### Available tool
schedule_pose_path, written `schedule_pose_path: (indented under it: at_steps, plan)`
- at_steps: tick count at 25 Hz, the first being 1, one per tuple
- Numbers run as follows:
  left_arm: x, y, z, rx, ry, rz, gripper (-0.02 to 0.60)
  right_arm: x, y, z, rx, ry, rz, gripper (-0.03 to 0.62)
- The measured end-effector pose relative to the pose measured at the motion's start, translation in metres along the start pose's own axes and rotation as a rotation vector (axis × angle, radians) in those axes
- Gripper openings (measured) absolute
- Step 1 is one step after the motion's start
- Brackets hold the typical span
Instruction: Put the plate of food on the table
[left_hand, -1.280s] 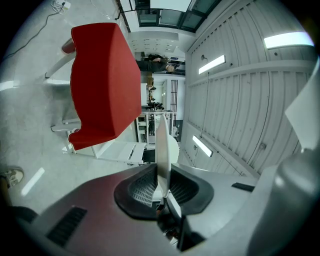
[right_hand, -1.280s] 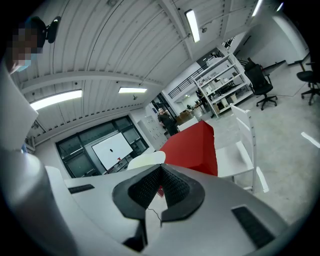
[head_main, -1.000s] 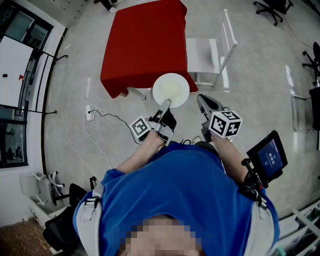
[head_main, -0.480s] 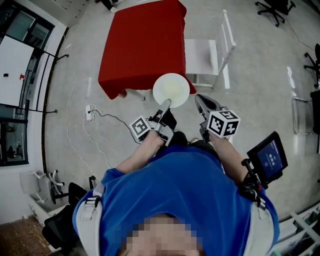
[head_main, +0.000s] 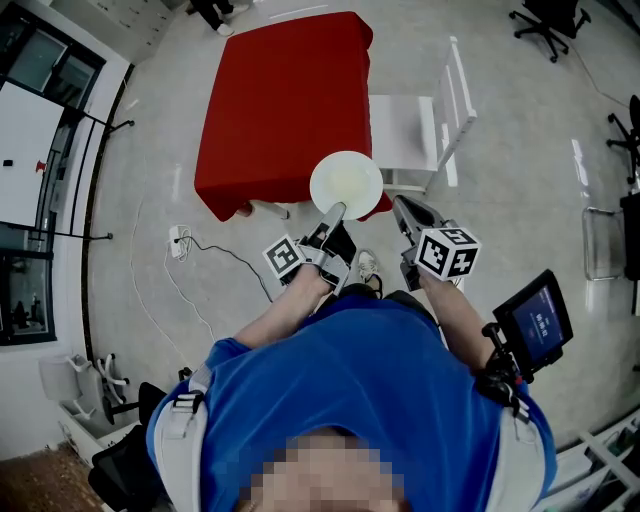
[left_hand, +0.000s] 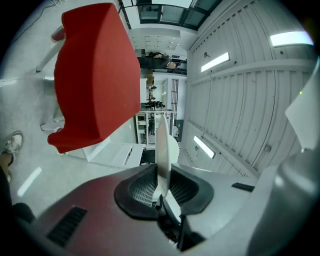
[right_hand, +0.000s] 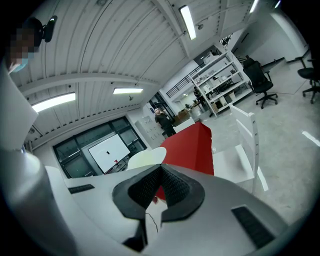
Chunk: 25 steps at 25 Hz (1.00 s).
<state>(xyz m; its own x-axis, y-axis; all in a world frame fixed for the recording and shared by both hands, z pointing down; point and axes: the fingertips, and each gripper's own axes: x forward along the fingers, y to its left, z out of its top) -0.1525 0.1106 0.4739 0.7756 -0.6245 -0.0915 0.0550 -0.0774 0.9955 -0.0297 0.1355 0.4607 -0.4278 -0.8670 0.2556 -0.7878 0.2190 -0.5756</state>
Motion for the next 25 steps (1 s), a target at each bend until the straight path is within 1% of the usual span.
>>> schedule_pose_path:
  at_steps: [2,4,12,20,25]
  plan:
    - [0.028,0.011,0.016,0.002,0.000,-0.001,0.063,0.024,-0.022,0.013,0.007,-0.003,-0.003,0.002]
    - [0.047,0.016,0.030,0.003,0.000,-0.003,0.063,0.042,-0.035,0.023,0.008,-0.005,-0.002,0.002]
    - [0.084,0.024,0.070,-0.011,-0.006,-0.008,0.063,0.087,-0.049,0.051,-0.003,-0.009,-0.009,0.002]
    - [0.114,0.025,0.091,-0.022,0.022,-0.025,0.063,0.106,-0.062,0.072,-0.013,-0.014,-0.048,0.002]
    - [0.123,0.025,0.100,-0.024,0.028,-0.014,0.063,0.118,-0.071,0.082,-0.005,-0.015,-0.056,0.002]
